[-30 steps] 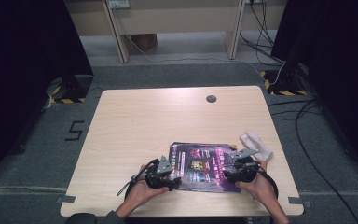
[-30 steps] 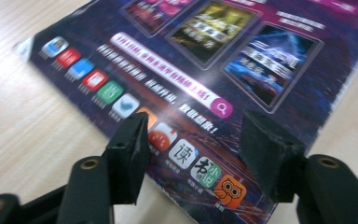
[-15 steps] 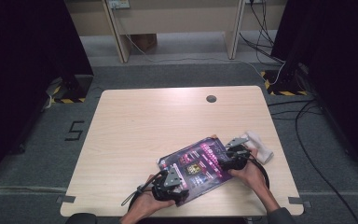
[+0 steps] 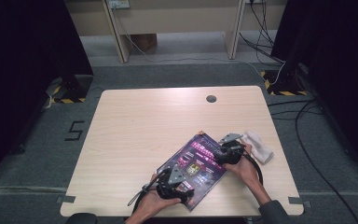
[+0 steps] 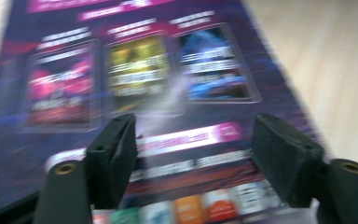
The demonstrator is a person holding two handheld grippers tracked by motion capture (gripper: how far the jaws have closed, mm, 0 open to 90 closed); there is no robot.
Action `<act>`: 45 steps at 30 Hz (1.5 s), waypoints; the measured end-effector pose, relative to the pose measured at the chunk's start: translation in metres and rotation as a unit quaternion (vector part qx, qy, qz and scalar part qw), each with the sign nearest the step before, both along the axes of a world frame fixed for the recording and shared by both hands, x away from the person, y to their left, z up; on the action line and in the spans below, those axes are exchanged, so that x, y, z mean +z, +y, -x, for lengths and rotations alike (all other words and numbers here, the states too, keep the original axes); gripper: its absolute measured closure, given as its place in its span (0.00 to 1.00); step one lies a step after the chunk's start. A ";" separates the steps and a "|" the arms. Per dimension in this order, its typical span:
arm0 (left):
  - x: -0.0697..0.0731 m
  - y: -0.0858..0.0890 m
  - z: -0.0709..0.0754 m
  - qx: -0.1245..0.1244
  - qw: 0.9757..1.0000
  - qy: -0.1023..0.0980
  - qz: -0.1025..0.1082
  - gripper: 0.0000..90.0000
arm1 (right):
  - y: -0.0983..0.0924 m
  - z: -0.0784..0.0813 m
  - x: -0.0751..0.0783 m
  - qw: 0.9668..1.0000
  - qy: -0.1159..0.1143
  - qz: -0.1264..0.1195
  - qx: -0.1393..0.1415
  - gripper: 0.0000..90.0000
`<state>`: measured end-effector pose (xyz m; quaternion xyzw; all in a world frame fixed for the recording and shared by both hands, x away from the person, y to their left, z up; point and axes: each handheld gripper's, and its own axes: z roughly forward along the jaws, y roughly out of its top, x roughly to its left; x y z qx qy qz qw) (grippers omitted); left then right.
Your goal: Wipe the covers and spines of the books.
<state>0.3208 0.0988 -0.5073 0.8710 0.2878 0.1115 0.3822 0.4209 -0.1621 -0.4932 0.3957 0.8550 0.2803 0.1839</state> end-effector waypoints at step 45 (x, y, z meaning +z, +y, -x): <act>0.002 0.048 -0.002 0.054 0.998 0.037 -0.021 0.28 | -0.007 0.022 -0.003 0.999 0.025 -0.027 0.018 0.35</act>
